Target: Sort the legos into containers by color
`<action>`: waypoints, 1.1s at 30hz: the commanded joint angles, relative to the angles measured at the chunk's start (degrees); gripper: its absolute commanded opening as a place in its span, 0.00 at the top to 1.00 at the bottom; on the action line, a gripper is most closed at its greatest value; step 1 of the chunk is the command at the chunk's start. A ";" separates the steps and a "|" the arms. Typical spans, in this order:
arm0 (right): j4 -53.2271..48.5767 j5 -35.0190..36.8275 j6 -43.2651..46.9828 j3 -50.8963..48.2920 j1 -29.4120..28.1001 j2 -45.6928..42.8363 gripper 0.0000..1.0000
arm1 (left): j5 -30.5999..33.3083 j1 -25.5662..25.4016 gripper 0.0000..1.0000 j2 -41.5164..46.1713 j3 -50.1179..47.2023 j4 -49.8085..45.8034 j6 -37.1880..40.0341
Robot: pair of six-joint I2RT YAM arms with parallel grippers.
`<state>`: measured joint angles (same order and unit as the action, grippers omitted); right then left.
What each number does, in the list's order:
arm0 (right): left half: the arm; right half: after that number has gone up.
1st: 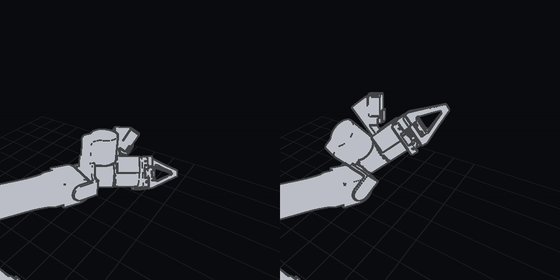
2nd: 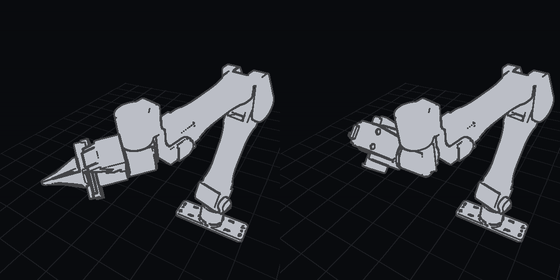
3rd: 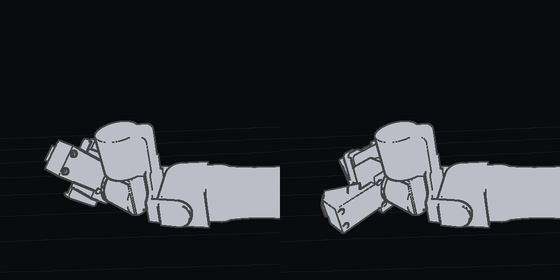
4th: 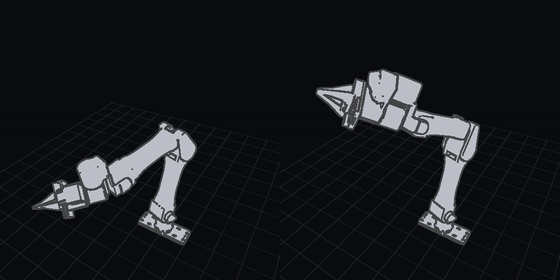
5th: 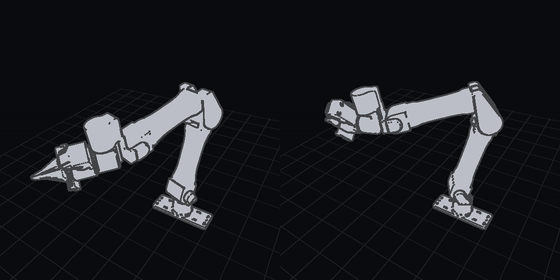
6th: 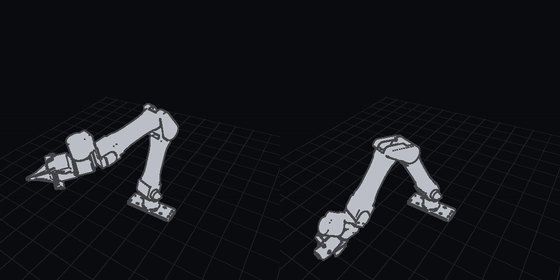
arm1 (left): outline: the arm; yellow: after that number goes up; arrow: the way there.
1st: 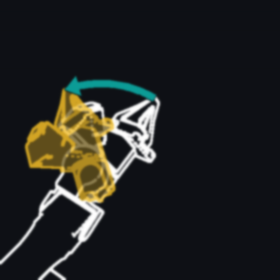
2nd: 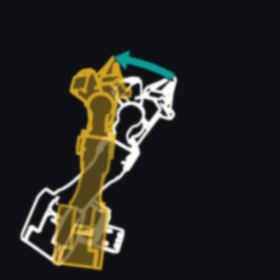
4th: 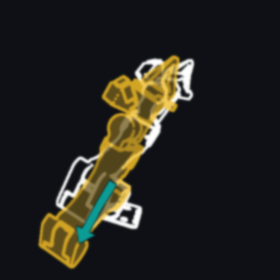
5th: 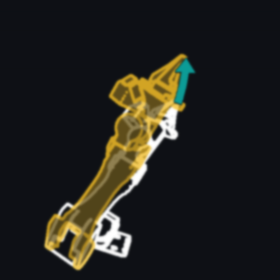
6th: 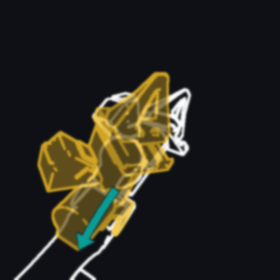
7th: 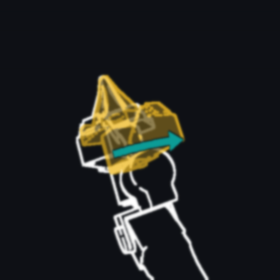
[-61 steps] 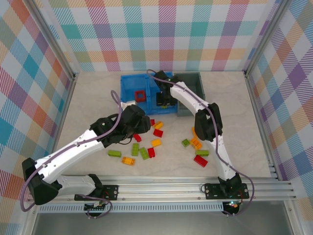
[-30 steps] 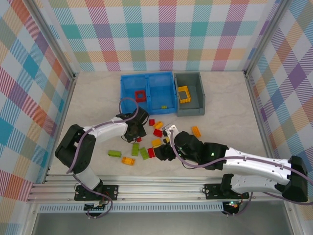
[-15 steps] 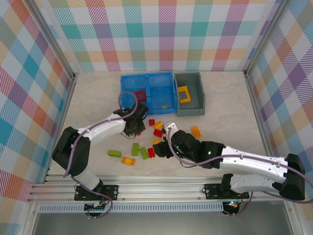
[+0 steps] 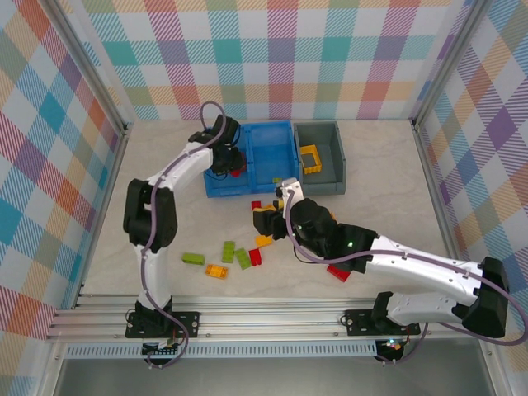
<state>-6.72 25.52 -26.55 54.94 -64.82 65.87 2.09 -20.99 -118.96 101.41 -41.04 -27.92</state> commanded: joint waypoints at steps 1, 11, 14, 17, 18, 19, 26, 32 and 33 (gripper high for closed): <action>1.00 0.28 -0.31 1.00 0.24 0.63 0.38 | -2.37 0.43 0.82 -2.89 3.65 -4.54 2.83; -0.47 -0.84 -2.71 -0.87 0.37 0.27 0.36 | -0.45 0.95 0.51 -5.81 4.15 -4.39 1.73; -1.86 -0.58 -2.83 -1.23 0.46 0.32 0.35 | 0.25 0.94 0.46 -3.10 3.98 -4.90 1.67; -4.71 0.99 -3.45 -1.71 0.77 -0.31 0.36 | 0.23 0.92 0.46 1.37 3.81 -5.54 0.80; -6.33 2.01 -3.88 -2.04 1.05 -0.91 0.37 | 0.27 0.87 0.46 3.46 3.51 -5.82 0.35; -8.10 2.72 -4.35 -2.26 1.59 -1.44 0.37 | 0.47 0.79 0.46 5.25 3.11 -5.98 -0.08; -33.39 -2.01 -13.20 -1.68 18.58 -3.94 0.33 | -0.65 -7.30 0.42 24.44 -8.28 -0.90 0.36; -38.74 -13.75 -5.11 -0.80 34.13 5.41 0.30 | 4.45 -25.61 0.39 40.89 -31.02 13.12 -7.51; -37.94 -15.02 -3.67 -0.72 35.53 7.59 0.29 | 6.52 -28.79 0.39 42.67 -34.23 15.43 -9.55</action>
<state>-39.90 17.72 -34.13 53.58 -32.10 68.64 4.43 -44.97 -78.11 75.53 -31.51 -31.55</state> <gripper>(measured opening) 0.712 0.610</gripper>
